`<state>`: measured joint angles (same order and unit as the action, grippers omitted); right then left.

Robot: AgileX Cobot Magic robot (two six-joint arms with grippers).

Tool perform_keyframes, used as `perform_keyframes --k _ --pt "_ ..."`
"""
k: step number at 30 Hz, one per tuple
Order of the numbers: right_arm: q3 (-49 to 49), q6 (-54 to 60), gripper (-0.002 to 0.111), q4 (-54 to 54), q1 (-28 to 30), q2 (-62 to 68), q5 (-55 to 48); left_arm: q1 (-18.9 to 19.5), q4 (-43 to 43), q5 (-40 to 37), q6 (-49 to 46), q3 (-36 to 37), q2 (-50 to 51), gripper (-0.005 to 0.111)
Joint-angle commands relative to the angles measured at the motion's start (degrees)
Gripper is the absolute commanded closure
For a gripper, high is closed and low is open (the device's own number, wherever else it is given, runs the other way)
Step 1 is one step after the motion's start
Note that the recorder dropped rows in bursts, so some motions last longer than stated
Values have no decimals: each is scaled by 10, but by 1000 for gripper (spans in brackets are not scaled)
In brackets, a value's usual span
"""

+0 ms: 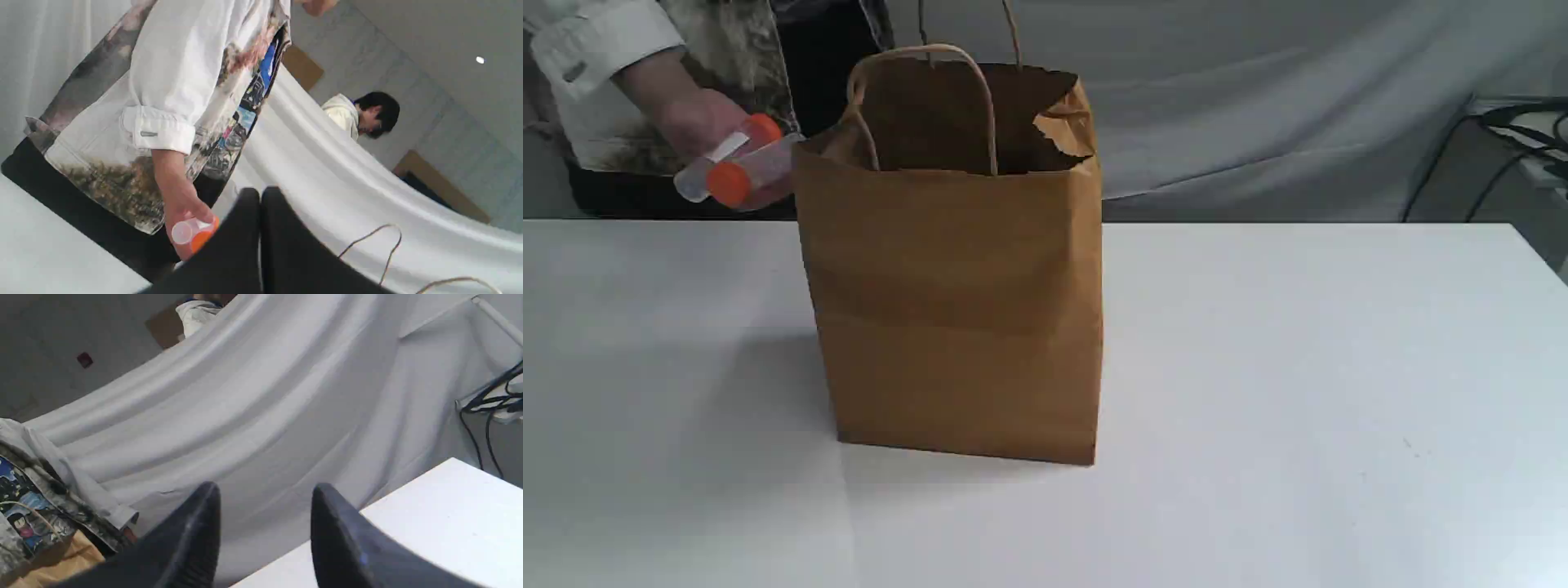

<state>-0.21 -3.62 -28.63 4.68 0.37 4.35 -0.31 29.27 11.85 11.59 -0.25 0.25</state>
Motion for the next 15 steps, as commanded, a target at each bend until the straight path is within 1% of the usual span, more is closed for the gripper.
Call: perform_keyframes --k 1,3,4,6,10,12,15 --pt "2 6 72 2 -2 -4 -19 -3 -48 -43 5 -8 -3 107" --pt "2 7 72 2 -2 -4 -21 -3 -104 -42 1 -28 -3 107" --pt "2 10 72 2 -2 -4 -21 -3 -163 -41 5 -38 -3 107" --pt "2 24 72 2 -2 -4 -24 -3 -208 -41 44 -49 -3 107" --pt "2 49 72 2 -2 -4 -24 -3 -244 -24 48 -50 -3 107" --pt "2 49 72 2 -2 -4 -24 -3 -261 7 45 -50 -3 107" --pt "2 51 72 2 -2 -4 -24 -3 -323 87 25 -53 -3 107"
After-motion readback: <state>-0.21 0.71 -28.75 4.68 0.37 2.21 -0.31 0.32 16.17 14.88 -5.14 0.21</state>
